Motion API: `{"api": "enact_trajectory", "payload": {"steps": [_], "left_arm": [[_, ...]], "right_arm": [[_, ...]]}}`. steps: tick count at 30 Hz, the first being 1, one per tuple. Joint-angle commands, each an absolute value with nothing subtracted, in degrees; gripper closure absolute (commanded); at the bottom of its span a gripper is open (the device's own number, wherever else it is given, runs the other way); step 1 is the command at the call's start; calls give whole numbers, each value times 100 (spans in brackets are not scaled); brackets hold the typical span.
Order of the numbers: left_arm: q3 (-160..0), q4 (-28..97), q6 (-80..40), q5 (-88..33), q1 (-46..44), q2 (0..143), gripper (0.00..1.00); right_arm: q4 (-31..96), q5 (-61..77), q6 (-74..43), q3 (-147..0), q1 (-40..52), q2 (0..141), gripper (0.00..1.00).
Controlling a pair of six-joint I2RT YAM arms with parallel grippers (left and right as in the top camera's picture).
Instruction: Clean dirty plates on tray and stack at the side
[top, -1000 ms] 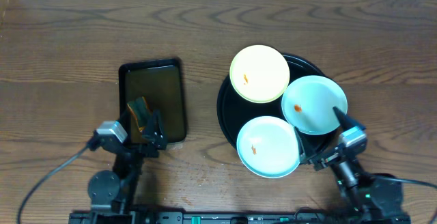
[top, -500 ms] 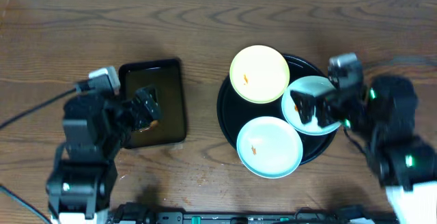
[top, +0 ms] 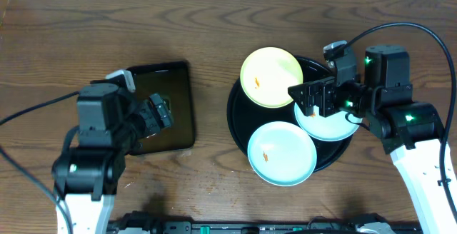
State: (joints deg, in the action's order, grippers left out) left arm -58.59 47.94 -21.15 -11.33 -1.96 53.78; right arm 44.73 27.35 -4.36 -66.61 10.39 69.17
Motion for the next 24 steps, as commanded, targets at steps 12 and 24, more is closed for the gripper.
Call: {"api": "enact_trajectory", "payload": {"steps": [12,24], "left_arm": [[-5647,4016,-3083,193,-167,8921,59],[-5647,3649,-3544,158,-156,10475,90]], "right_arm": [[4825,2250,-508,-6781,1017,7004,25],[4882,2248,-508,-6781,1017,7004,27]]}}
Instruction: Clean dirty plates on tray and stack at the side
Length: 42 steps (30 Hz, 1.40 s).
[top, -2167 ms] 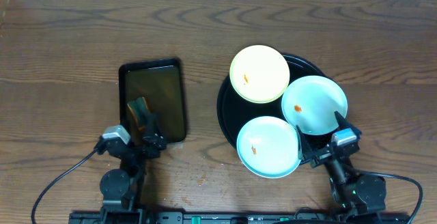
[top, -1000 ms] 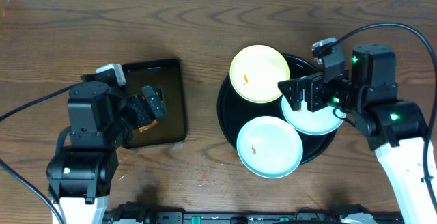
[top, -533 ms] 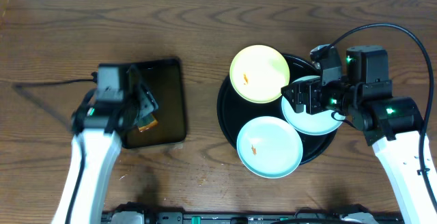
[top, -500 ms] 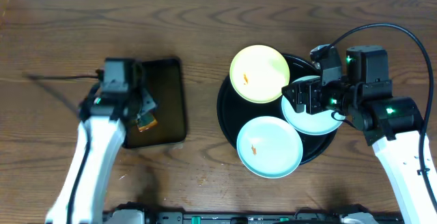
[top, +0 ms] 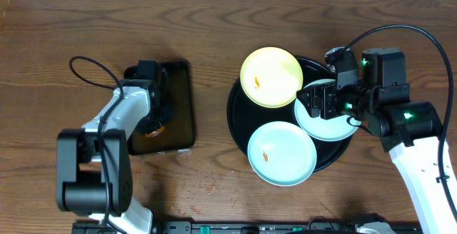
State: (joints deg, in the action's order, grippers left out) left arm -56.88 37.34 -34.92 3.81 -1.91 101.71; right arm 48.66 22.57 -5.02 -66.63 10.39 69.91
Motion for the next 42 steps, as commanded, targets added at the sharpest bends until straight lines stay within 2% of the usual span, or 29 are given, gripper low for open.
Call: {"api": "enact_trajectory", "payload": {"steps": [1,7,8,10,11,14,20,24,29,30,32,40,42], "left_arm": [[-5647,3658,-3520,58,-156,10479,92],[-5841,3948,-2906,-397,-158,9961,93],[-5852,3988,-2808,-410,-158,9786,90],[-5852,4075,-2788,-410,-158,9463,52],[-5852,4115,-2783,-405,-158,9341,42],[-5852,4178,-2536,-316,-156,9115,35],[-5760,3815,-2502,646,-158,9308,34],[-5546,3083,-2071,692,-158,9754,36],[-5544,2926,-2056,692,-156,10276,61],[-5544,2930,-2056,692,-156,10304,69],[-5548,2954,-2036,687,-156,10280,92],[-5804,3304,-1863,257,-158,9441,91],[-5804,3385,-1865,193,-158,9155,73]], "right_arm": [[4884,2250,-508,-6781,1017,7004,27],[4888,2248,-508,-6781,1017,7004,27],[4890,2248,-508,-6781,1017,7004,27],[4888,2248,-508,-6781,1017,7004,27],[4882,2248,-508,-6781,1017,7004,27],[4858,2248,-508,-6781,1017,7004,27],[4853,2248,-510,-6781,1017,7004,27],[4864,2250,-510,-6781,1017,7004,26],[4888,2248,-510,-6781,1017,7004,26],[4888,2248,-510,-6781,1017,7004,25],[4888,2248,-510,-6781,1017,7004,25],[4888,2248,-510,-6781,1017,7004,24],[4888,2248,-513,-6781,1017,7004,24]]}}
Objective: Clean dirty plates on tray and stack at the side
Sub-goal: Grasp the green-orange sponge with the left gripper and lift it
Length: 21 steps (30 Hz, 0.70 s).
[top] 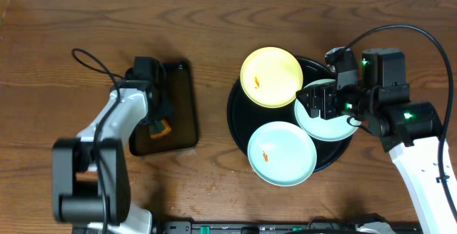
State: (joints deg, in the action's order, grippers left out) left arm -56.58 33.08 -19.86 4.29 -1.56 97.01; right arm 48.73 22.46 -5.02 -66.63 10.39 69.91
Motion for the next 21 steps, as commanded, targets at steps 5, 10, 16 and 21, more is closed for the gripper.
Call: {"api": "enact_trajectory", "payload": {"steps": [5,10,16,21], "left_arm": [[-5787,3599,-1863,196,-167,8995,51],[-5531,3457,-1870,191,-169,9126,46],[-5269,2897,-1868,40,-169,9474,62],[-5192,2705,-1868,-139,-180,9856,81]], "right_arm": [[4888,2248,-510,-6781,1017,7004,23],[4888,2241,-510,-6781,1017,7011,21],[4866,2080,-513,-6779,1017,7172,21],[4864,2080,-513,-6777,1017,7428,21]]}}
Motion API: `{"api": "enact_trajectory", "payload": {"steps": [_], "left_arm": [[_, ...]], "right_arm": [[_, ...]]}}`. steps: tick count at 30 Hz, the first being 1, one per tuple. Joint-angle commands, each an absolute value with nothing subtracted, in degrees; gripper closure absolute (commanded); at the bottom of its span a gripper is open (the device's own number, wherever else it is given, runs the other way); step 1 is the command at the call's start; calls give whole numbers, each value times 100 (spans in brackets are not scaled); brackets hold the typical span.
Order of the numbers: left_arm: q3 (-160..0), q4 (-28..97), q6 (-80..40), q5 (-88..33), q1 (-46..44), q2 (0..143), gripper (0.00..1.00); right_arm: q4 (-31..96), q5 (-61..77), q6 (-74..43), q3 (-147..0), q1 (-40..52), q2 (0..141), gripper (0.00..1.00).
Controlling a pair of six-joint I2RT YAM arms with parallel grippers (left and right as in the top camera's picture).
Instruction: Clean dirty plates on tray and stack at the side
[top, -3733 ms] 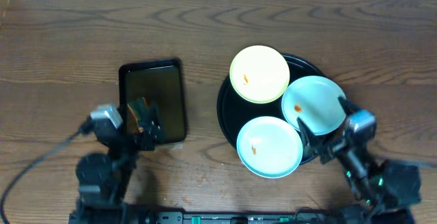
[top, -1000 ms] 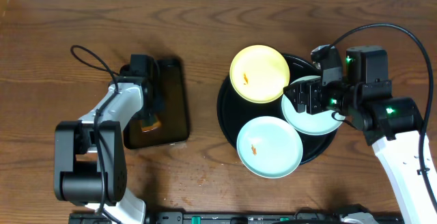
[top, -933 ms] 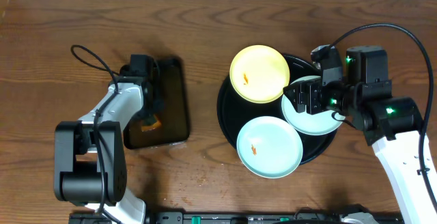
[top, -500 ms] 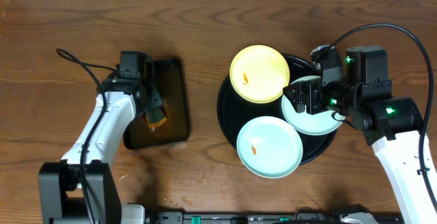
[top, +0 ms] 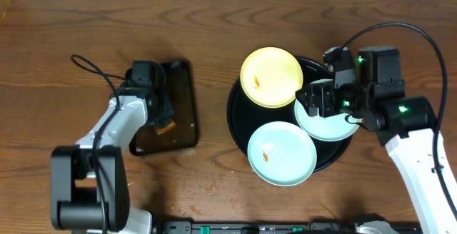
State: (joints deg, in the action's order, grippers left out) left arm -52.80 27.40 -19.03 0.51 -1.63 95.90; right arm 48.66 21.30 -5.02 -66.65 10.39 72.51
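A round black tray (top: 239, 116) holds three plates. The yellow plate (top: 275, 70) at the back and the pale blue plate (top: 285, 159) at the front each carry an orange crumb. My right gripper (top: 315, 103) hovers over the left rim of a third pale plate (top: 330, 125); from above I cannot tell how its jaws stand. On the left, my left gripper (top: 163, 122) is low over a dark rectangular tray (top: 182, 91), apparently shut on an orange sponge (top: 166, 128) at its tips.
Small crumbs lie on the wooden table (top: 214, 34) in front of the dark tray. The left arm's cable loops out to the left. The table's front edge carries a black rail.
My left gripper and the orange sponge have shifted slightly to the right on the dark tray. The right gripper stays over the third plate, and the plates have not moved.
At first my left arm was folded, with its gripper above the dark tray's left part. It then reached low into the tray with the sponge at its tips and has since edged right. My right gripper shifted slightly right early on and stayed there.
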Motion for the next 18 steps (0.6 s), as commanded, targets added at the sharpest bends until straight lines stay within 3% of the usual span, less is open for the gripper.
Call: {"api": "enact_trajectory", "payload": {"steps": [1,8,12,15,18], "left_arm": [[-5192,2705,-1863,-217,-185,9909,92],[-5662,3282,-1776,-434,-185,9625,92],[-6368,3935,-1747,-517,-272,9102,93],[-6718,4051,-1627,-607,-499,8812,92],[-6934,4045,-1632,-607,-851,8632,92]], "right_arm": [[4858,2080,-513,-6777,1017,7483,22],[4453,2080,-510,-6777,1017,7950,27],[3848,2060,-554,-6779,1015,8374,53],[3479,1667,-666,-6829,1011,8825,60],[3321,1201,-661,-7026,989,9354,59]]}}
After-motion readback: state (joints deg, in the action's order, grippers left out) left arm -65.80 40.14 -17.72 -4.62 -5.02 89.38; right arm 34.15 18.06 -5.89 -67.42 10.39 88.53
